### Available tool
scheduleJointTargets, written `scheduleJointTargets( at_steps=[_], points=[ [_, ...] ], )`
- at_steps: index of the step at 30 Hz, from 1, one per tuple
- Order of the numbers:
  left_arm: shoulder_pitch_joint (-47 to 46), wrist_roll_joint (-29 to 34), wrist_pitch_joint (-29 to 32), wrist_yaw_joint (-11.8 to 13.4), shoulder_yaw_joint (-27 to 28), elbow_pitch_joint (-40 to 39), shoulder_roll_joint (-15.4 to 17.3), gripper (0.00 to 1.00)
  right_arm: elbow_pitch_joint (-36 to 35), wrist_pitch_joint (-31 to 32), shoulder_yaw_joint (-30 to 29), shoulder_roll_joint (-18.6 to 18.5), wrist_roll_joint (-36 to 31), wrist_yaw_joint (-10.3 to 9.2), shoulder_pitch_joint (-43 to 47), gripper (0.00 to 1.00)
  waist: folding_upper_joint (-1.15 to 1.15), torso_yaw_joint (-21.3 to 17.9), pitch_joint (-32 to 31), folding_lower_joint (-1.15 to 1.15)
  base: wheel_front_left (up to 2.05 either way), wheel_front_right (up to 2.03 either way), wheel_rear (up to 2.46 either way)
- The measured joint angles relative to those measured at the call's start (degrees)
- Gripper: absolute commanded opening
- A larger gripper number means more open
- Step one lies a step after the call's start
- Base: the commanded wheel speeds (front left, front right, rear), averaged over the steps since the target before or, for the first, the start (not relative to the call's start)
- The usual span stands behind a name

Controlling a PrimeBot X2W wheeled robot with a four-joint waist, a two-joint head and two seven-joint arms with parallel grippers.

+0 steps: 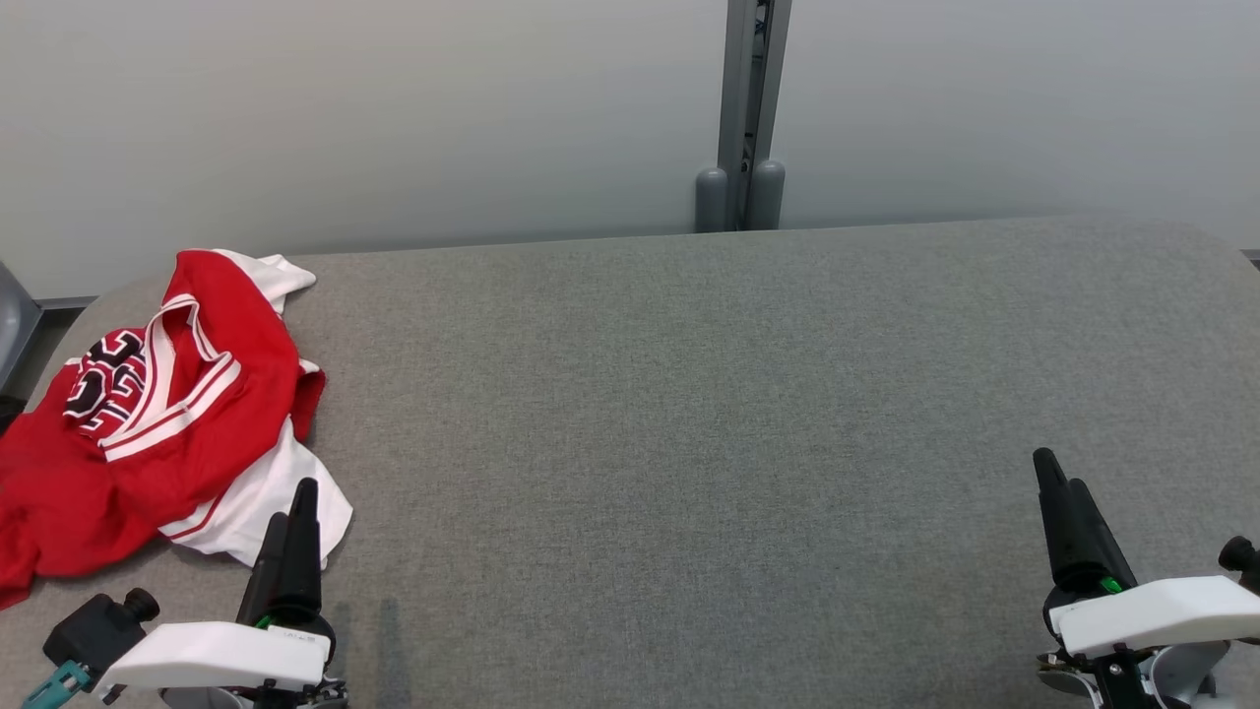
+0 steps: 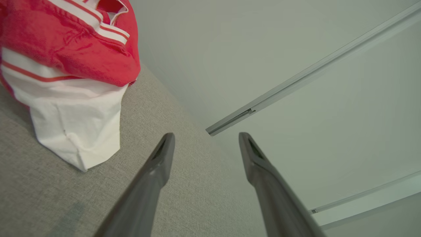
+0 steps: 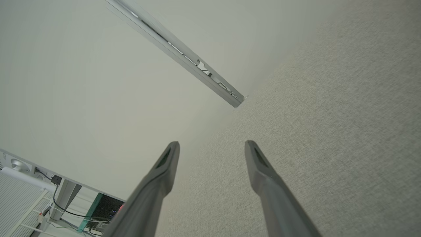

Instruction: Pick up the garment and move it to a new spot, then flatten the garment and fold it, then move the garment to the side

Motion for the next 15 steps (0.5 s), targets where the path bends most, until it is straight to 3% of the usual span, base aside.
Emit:
scheduleJointTargets(
  at_steps=[15],
  points=[
    [0.9, 10.9, -3.0, -1.0, 0.2, 0.3, -0.2, 1.0, 0.2, -2.9, 1.7, -0.6, -12.7, 0.0, 0.3, 1.0, 0.0, -0.1, -0.4, 0.0, 0.0, 0.0, 0.0]
  ],
)
